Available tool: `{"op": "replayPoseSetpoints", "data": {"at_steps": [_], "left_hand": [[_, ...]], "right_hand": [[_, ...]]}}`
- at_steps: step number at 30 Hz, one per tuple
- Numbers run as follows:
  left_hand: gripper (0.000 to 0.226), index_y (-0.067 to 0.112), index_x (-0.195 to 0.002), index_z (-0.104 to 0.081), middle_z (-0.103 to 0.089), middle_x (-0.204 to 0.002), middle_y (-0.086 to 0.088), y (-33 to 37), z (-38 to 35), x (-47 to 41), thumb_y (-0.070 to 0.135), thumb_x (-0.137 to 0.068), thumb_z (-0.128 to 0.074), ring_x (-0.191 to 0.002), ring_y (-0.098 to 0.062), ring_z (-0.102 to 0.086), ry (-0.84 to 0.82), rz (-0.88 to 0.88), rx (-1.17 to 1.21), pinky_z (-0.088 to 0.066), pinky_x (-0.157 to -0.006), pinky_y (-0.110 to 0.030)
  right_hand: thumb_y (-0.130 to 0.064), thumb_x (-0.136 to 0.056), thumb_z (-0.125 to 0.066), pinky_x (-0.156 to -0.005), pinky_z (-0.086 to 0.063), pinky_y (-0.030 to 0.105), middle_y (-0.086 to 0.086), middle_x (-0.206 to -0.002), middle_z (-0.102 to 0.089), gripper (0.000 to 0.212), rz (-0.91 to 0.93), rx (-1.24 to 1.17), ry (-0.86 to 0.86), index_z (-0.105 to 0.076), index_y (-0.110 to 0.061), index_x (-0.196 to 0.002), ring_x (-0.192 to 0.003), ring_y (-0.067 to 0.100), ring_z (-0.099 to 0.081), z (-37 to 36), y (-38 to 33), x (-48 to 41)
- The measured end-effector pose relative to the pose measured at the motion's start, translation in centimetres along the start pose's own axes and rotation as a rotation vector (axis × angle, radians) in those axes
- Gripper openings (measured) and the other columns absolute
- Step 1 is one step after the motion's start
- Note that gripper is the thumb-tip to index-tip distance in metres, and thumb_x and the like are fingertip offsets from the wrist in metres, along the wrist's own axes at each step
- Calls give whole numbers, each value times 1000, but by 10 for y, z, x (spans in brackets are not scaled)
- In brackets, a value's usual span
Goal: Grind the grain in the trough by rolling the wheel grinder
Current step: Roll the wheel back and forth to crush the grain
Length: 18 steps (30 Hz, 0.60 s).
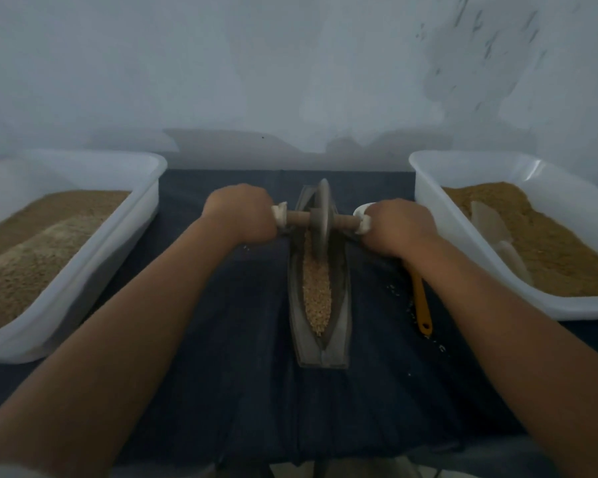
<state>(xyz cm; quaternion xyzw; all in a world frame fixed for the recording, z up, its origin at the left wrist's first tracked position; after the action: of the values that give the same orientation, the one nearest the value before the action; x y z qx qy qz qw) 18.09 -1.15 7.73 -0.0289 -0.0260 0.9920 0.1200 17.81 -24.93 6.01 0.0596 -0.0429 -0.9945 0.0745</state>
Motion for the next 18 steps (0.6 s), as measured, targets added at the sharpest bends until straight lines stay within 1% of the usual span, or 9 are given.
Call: {"op": "replayPoseSetpoints", "data": {"at_steps": [2,3,5,7,9,12,14,16,18], "left_hand": [[23,24,-77,-59,-59,-76,4,2,-12,17,44,-83,-67,-75,-23,-63,-130,-60,42,-57,-75,-36],[22,24,-72,-58,-61,-74,4,2,-21,32,41,-81,-69,-70,-18,-63,-207,-103,71,-56,-71,-32],[22,22,-65,-58,-62,-63,7,-1,-40,68,41,-70,-68,-57,-4,-59,-334,-148,127,-48,-53,-21],[23,21,-63,-59,-61,-56,8,-5,-52,86,44,-60,-61,-49,-1,-58,-368,-145,165,-38,-44,-18],[24,21,-66,-61,-61,-59,7,-5,-51,75,44,-64,-63,-54,-3,-58,-305,-138,142,-40,-47,-22],[24,22,-69,-59,-60,-71,7,-5,-21,31,43,-77,-65,-69,-20,-64,-52,-45,60,-52,-62,-31],[27,22,-71,-60,-63,-75,3,-3,-5,10,46,-81,-63,-74,-27,-65,59,19,20,-56,-69,-36],[25,23,-74,-62,-64,-79,2,3,-1,6,47,-82,-63,-76,-28,-65,78,8,-6,-56,-71,-37],[21,26,-70,-58,-63,-77,4,4,-5,23,43,-78,-66,-75,-26,-65,12,-49,7,-56,-70,-36]], "right_hand": [[-53,-83,-49,-62,-55,37,-7,-67,-63,28,50,-19,-54,-61,-30,-72,-63,15,-62,-6,-1,10],[-53,-80,-50,-58,-55,35,-7,-63,-63,29,88,-38,-61,-61,-29,-69,-61,13,-62,-7,-2,23],[-62,-75,-48,-48,-48,29,-9,-57,-61,33,160,-78,-59,-60,-32,-64,-53,3,-58,-12,-1,56],[-68,-74,-42,-45,-45,27,-10,-53,-58,39,214,-89,-3,-56,-35,-60,-47,2,-54,-14,0,78],[-68,-80,-41,-48,-45,29,-10,-55,-55,41,209,-72,61,-54,-34,-62,-51,3,-53,-11,-3,71],[-61,-90,-41,-50,-34,27,-10,-61,-54,41,104,-49,186,-53,-31,-64,-55,7,-51,5,-5,33],[-59,-93,-49,-51,-35,28,-11,-63,-54,39,18,-46,214,-52,-32,-66,-56,9,-50,9,0,16],[-55,-92,-55,-50,-35,28,-11,-61,-54,37,-8,-18,211,-52,-30,-65,-55,10,-51,7,2,15],[-53,-90,-51,-50,-35,29,-10,-61,-55,35,22,-37,153,-54,-29,-65,-57,11,-54,0,2,27]]}}
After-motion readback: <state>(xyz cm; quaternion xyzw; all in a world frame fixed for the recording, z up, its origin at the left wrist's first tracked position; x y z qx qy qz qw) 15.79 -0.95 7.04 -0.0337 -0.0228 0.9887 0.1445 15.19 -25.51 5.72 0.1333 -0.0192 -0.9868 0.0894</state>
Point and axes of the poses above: each hand's wrist, its own x-axis away from the middle knuckle, its own z-axis out of the back of the hand, y = z × x, the point moved 9 cm from there along -x, towards the middle knuckle
